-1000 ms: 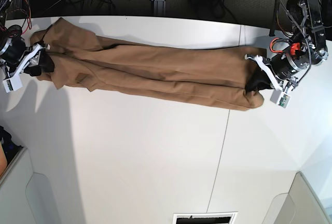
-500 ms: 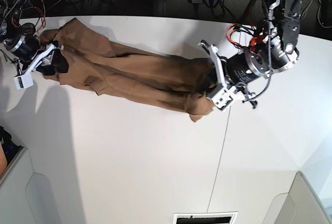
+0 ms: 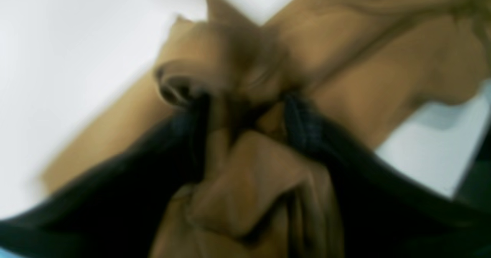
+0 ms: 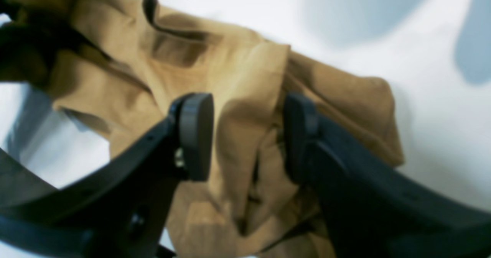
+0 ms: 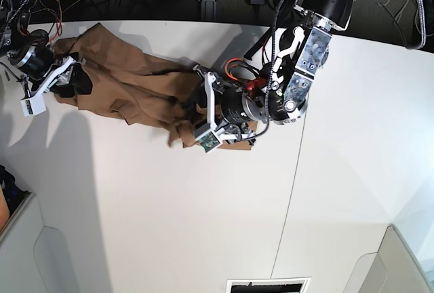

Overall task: Layout the t-shirt on the table in an organized manner, then fold the t-shirt properly
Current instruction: 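Fold the strip end with the left gripper toward the right gripper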

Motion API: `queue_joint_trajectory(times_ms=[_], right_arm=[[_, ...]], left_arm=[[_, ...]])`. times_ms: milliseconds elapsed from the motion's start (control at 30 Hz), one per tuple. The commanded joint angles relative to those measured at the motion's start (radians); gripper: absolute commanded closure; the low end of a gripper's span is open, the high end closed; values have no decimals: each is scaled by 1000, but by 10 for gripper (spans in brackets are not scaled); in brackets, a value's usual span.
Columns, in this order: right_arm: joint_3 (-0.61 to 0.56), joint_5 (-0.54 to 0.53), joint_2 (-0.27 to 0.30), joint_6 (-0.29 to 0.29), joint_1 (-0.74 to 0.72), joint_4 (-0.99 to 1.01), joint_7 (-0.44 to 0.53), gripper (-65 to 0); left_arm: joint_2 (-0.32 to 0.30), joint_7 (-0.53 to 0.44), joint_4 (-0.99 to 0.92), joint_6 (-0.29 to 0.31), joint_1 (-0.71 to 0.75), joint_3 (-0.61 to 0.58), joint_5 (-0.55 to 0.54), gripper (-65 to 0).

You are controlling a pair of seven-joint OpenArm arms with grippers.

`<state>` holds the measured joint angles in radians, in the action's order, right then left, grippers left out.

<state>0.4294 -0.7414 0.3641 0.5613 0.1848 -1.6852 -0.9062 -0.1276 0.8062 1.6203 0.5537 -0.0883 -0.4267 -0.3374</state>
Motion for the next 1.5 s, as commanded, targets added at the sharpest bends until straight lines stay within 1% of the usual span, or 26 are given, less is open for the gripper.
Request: queue_joint_trajectory(times_ms=[0,33,100,233,300,367,433,500,600,700,833,900,967,1033,1067,1100,1133,1167,1200,1233,1267,1333,1367,1467], right_arm=[[25,-15,14,3,-10,-19,17,-293],[41,-15,15,3,-10,-19,17,-293],[85,-15,15,0,-10,-19,19,-293],[201,-16,16,-5,-10,-19,18,-296],[249,-19,15,-4,-9,-18,16,-337],[267,-18,16,-4,-9,-16,15,-402],[259,-18,15,-3,-3,-6,14,-444],[238,-17,16,-3,2,23,13,-446],[200,-20,16,-3,1,90,26,-446],[151,-41,15,3,2,146,31,-446],[82,-64,14,12,7,165,30,-445],[61,-70,6,12,6,159,31,-445],[55,-69,-7,12,7,148,30,-445],[55,-67,-19,12,7,144,29,-445],[55,-68,-25,12,7,144,29,-445],[55,-68,-31,12,6,144,30,-445],[55,-68,-35,12,6,144,30,-443],[54,-68,-37,12,6,144,31,-442],[54,-68,-38,12,6,144,32,-427],[54,-68,-38,12,4,144,34,-373],[54,-68,-37,12,3,144,39,-282],[55,-67,-37,11,-2,144,43,-48],[55,-62,-37,12,-7,144,42,0],[55,-14,-34,12,-21,144,56,0]], left_arm=[[3,-18,12,3,-13,-23,-21,-377],[3,-17,12,2,-12,-48,-21,-376],[6,-23,14,-25,-14,-85,-21,-376],[46,-29,16,-27,-29,-100,-21,-376],[68,-28,17,-27,-38,-100,-22,-376],[80,-24,20,-27,-51,-100,-64,-376],[81,-23,31,-26,-60,-96,-141,-376],[81,-24,48,-23,-64,-96,-194,-376],[80,-24,76,-3,-64,-80,-198,-376],[80,-24,87,16,-64,-27,-204,-376],[80,-21,89,24,-64,81,-240,-376],[78,-5,89,47,-64,145,-243,-376],[69,8,89,65,-62,201,-244,-376],[46,9,89,72,-53,239,-243,-370],[31,8,89,72,-43,250,-242,-345],[17,7,89,72,-31,256,-242,-300],[3,6,89,74,-16,256,-241,-242],[-8,6,89,89,0,256,-242,-186],[-12,6,88,105,20,256,-238,-147],[-15,6,88,117,41,256,-227,-128],[-14,6,88,117,61,256,-212,-126],[-22,4,88,116,95,256,-188,-126],[-27,4,88,116,109,259,-185,-126],[-42,-14,89,112,137,292,-192,-126]])
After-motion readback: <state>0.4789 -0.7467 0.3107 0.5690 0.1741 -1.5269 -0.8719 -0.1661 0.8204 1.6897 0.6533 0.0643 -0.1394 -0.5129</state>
